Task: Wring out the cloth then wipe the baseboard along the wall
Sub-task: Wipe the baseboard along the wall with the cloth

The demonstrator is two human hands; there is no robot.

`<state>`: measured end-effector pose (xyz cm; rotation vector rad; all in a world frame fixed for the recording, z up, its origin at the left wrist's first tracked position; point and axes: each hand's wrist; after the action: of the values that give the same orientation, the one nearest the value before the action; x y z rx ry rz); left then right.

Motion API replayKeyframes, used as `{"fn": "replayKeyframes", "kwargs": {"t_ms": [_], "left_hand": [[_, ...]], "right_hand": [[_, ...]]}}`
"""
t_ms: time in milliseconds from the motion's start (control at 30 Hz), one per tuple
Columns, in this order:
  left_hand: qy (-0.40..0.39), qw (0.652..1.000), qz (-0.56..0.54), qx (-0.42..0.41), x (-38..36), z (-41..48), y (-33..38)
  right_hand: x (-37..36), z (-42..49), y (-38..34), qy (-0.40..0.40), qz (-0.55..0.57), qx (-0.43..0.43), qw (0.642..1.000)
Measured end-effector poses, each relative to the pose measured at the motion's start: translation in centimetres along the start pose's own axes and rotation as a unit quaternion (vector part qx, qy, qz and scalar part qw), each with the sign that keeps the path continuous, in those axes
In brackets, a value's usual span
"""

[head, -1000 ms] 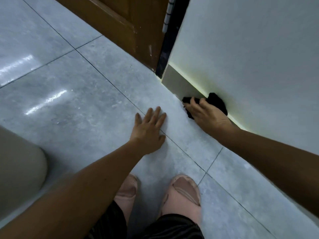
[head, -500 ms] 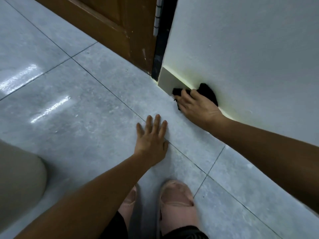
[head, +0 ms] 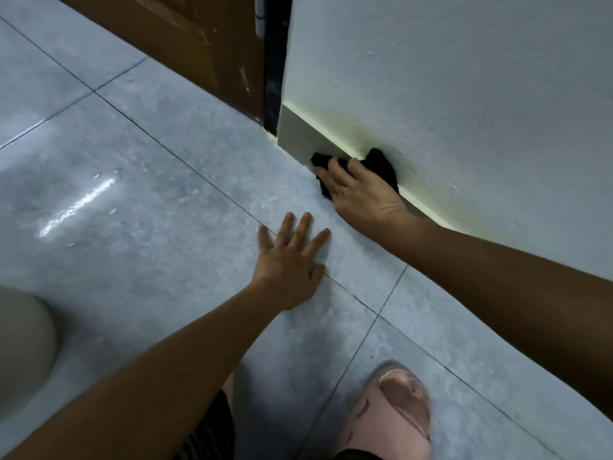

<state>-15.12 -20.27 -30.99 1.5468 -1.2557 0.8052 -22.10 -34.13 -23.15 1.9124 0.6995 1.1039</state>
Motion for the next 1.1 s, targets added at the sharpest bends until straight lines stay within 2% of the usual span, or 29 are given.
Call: {"fn": "replayKeyframes", "kwargs": {"t_ms": [67, 200, 333, 467, 633, 800, 933, 1100], "left_hand": [[-0.001, 1.000, -0.016, 0.018, 0.1, 0.0, 0.6], [0.004, 0.999, 0.023, 0.039, 0.0, 0.2, 2.4], [-0.009, 0.995, -0.052, 0.083, 0.3, 1.0, 3.5], [0.007, 0.998, -0.026, 0.050, -0.7, 0.8, 3.2], [0.012, 0.999, -0.024, 0.040, -1.1, 0.7, 2.7], [-0.002, 1.000, -0.005, 0.029, -0.6, 0.8, 3.2], [-0.035, 0.999, 0.002, 0.034, 0.2, 0.7, 2.8], [-0.055, 0.998, -0.018, 0.037, 0.7, 0.7, 3.1]], "right_hand": [[-0.9, -1.6, -0.6, -0.013, -0.001, 0.002, 1.000], [-2.7, -6.4, -1.1, -0.050, 0.001, 0.014, 0.999], [-3.0, -9.1, 0.0, -0.072, 0.008, 0.026, 0.997], [-1.6, -6.3, 1.0, -0.032, 0.041, -0.028, 0.998], [-1.5, -4.6, -0.5, -0.028, 0.020, -0.015, 0.999], [-3.5, -10.2, -1.3, -0.085, 0.006, 0.013, 0.996], [-4.2, -13.3, 0.2, -0.077, -0.010, 0.047, 0.996], [-2.7, -9.9, 0.9, -0.045, 0.026, -0.012, 0.999]]}}
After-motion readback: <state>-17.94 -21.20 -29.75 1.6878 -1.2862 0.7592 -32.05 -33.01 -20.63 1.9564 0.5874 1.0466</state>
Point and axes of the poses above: each hand's wrist, its own z-axis towards the middle knuckle, its own x-axis out of the back of the hand, y = z × x, and after that the axes turned 11 degrees about -x, right-handed
